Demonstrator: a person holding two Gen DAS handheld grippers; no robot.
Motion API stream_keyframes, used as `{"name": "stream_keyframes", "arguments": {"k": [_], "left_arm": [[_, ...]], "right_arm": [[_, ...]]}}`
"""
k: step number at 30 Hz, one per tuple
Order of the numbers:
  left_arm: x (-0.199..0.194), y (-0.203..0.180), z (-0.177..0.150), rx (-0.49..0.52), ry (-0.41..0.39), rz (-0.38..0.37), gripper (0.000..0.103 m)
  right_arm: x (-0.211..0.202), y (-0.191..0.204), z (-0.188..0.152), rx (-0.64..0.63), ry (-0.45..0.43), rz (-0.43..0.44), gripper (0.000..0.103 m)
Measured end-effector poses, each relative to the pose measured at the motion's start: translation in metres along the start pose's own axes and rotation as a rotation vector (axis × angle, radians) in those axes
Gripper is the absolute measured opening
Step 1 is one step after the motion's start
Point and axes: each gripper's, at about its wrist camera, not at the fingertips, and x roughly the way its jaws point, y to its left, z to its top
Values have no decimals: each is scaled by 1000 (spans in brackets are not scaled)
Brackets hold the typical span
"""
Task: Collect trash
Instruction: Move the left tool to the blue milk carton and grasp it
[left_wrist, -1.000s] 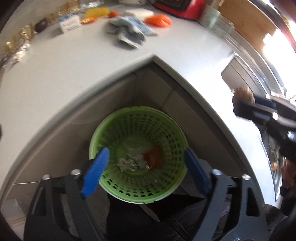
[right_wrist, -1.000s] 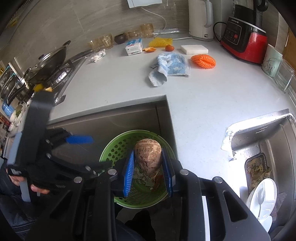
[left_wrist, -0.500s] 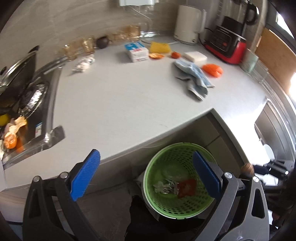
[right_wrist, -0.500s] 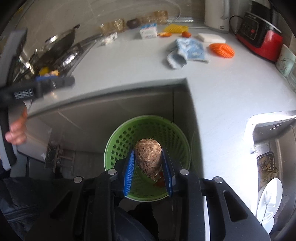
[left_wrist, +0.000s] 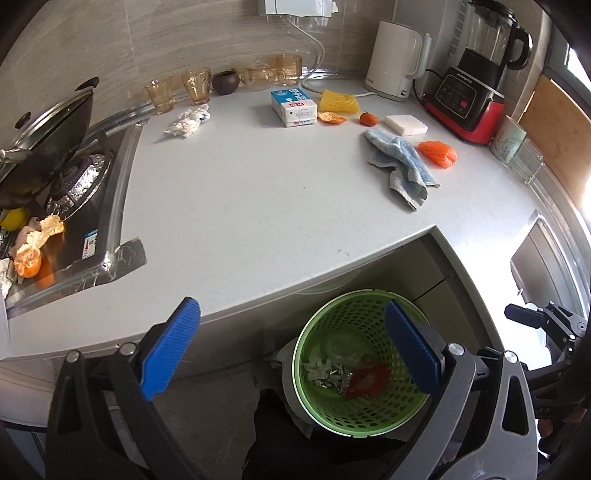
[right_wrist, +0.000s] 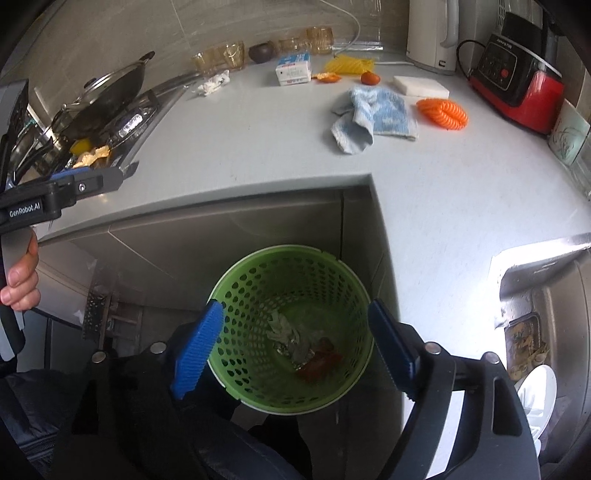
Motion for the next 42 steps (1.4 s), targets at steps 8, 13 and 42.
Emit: {"name": "stream_keyframes", "arguments": {"k": [8, 13, 42], "left_arm": [[9, 4, 27, -28, 0, -22, 95], [22, 3, 68, -18, -29, -18, 95], [282, 2, 322, -205, 138, 85, 95]], "right_arm": [[7, 0, 28, 28, -19, 8, 85], [10, 0, 62, 45, -70, -7, 88], [105, -70, 264, 249, -159, -162, 90]]}}
